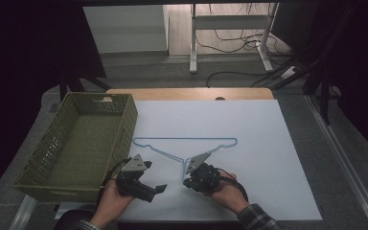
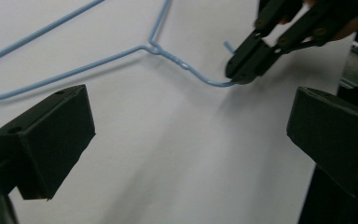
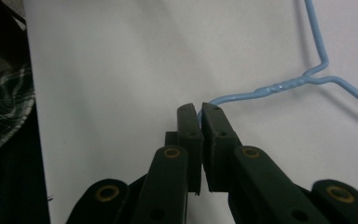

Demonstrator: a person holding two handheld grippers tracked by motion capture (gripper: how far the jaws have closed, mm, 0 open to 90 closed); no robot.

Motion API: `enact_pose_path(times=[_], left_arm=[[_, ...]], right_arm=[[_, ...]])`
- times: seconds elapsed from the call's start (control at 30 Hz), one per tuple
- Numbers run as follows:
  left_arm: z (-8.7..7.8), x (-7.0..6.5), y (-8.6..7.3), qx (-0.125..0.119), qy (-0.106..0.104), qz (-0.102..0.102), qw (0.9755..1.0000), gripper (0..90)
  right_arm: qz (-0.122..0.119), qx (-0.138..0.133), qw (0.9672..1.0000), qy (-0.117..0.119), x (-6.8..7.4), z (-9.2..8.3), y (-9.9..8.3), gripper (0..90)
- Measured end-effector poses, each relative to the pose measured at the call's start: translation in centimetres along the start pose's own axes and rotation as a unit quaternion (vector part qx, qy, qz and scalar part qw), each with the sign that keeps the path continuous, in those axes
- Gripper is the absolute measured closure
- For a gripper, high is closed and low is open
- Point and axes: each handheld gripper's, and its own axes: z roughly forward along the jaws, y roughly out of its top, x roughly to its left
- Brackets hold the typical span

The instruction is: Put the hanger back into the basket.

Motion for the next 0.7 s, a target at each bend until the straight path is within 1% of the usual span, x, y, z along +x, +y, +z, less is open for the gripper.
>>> enact_pose_path(times=[0.07, 0.1, 0.13, 0.17, 0.2, 0.27, 0.33, 0.4, 0.43, 0.5, 0.6, 0.7], left_arm=[[0.4, 0.2, 0.4, 0.010, 0.009, 0.002, 0.9999, 0.9], [0.7, 0.3, 0.5, 0.013, 0.010, 0.002, 0.9999, 0.9], [1.2, 0.6, 0.8, 0.024, 0.014, 0.001, 0.9996, 0.9], [1.2, 0.6, 0.8, 0.024, 0.014, 0.001, 0.9996, 1.1], [1.8, 1.0, 1.0, 0.039, 0.029, 0.004, 0.9988, 1.3], [2.4, 1.3, 1.3, 0.048, 0.044, -0.003, 0.9979, 1.9], [2.9, 1.6, 1.5, 0.051, 0.053, -0.003, 0.9973, 2.2], [3.5, 1.8, 1.8, 0.058, 0.067, 0.000, 0.9961, 2.7], [3.5, 1.8, 1.8, 0.058, 0.067, 0.000, 0.9961, 3.0], [4.2, 2.3, 2.1, 0.061, 0.071, -0.004, 0.9956, 3.6], [5.0, 2.6, 2.4, 0.067, 0.078, 0.003, 0.9947, 4.2], [5.4, 3.0, 2.6, 0.065, 0.083, 0.002, 0.9944, 5.2]], right_arm=[[0.001, -0.001, 1.0000, 0.002, -0.1, -0.2, 0.1, 86.8], [0.003, -0.001, 1.0000, 0.005, -0.1, -0.4, 0.2, 86.7], [0.001, -0.002, 1.0000, 0.007, -0.2, -0.5, 0.2, 86.8], [0.001, -0.002, 1.0000, 0.007, -0.2, -0.5, 0.2, 86.8], [0.001, -0.002, 1.0000, 0.009, -0.2, -0.6, 0.3, 86.8], [0.000, -0.002, 0.9999, 0.011, -0.2, -0.6, 0.4, 86.8], [-0.001, 0.000, 0.9999, 0.013, -0.2, -0.7, 0.5, 86.8], [-0.002, 0.000, 0.9999, 0.013, -0.2, -0.8, 0.6, 86.8], [-0.002, 0.000, 0.9999, 0.013, -0.2, -0.8, 0.6, 86.8], [-0.001, -0.002, 0.9999, 0.014, -0.3, -1.0, 0.8, 86.8], [0.002, -0.005, 0.9998, 0.018, -0.4, -1.4, 0.9, 86.8], [0.001, -0.005, 0.9998, 0.018, -0.5, -1.5, 1.0, 86.8]])
